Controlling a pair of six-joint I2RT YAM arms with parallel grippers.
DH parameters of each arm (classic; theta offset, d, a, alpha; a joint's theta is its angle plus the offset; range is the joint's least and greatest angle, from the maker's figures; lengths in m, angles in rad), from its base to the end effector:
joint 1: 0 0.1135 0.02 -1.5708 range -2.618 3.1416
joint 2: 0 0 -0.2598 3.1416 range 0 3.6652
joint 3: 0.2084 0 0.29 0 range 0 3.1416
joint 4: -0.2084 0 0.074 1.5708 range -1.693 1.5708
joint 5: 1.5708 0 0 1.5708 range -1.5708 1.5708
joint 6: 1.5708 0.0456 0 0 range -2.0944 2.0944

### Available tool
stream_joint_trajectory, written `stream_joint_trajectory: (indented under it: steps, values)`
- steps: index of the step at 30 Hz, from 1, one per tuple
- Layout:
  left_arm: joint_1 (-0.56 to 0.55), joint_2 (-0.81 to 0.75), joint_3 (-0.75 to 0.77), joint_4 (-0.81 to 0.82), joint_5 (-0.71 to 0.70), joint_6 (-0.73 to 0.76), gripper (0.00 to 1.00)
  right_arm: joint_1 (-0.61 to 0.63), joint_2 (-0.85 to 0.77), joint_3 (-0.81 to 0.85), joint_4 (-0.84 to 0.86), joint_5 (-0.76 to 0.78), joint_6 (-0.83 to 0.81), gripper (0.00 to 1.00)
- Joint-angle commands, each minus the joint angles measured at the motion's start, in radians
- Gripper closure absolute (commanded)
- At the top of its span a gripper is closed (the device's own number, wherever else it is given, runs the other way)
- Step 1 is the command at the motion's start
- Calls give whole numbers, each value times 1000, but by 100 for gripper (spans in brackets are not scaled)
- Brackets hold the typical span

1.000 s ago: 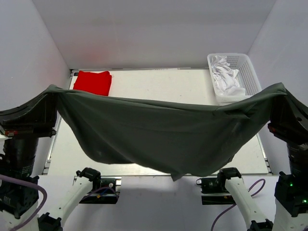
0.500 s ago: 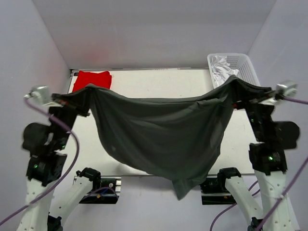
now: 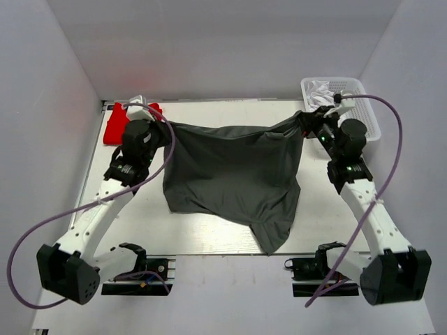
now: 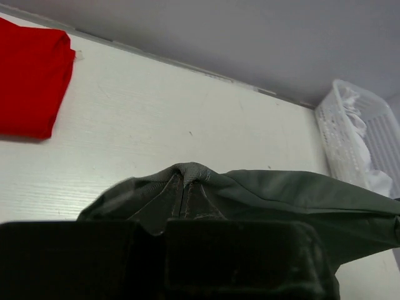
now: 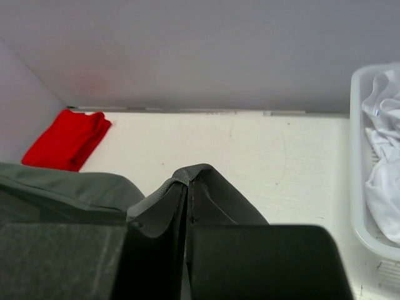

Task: Fold and stack the t-shirts
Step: Flatten out the tshirt

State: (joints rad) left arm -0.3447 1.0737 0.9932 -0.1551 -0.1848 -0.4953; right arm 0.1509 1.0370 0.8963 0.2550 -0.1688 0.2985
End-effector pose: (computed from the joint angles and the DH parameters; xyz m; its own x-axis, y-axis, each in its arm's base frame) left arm 0.2845 -0.0932 0.3511 -0.2712 -0.3990 -0.8759 0.0399 0.9046 -0.4244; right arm 0.2908 0.0520 0.3703 0.0157 0.2956 -0.9552 -0.3325 0.9025 0.2739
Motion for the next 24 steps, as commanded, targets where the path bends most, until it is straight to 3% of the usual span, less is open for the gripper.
stream_joint_trajectory:
  steps: [1, 5, 11, 14, 17, 23, 24]
  values:
    - [-2, 63, 36, 130, -120, 20, 100, -4, 105, 76, 98, 8, -22, 100]
    - [7, 247, 108, 167, -153, 57, 100, -5, 251, 171, 109, 20, -33, 100]
    - [18, 560, 349, 127, -216, 92, 100, -4, 523, 355, 78, 51, -62, 100]
    - [45, 774, 515, 115, -216, 92, 100, -7, 705, 549, 41, 77, -76, 100]
    - [79, 906, 678, 57, -205, 80, 100, -5, 860, 644, -9, 121, -85, 100]
    - [125, 1152, 924, -23, -139, 46, 100, -7, 1151, 1006, -132, 239, -107, 100]
    - [139, 1204, 947, -23, -128, 37, 92, -5, 1202, 1030, -132, 256, -107, 95]
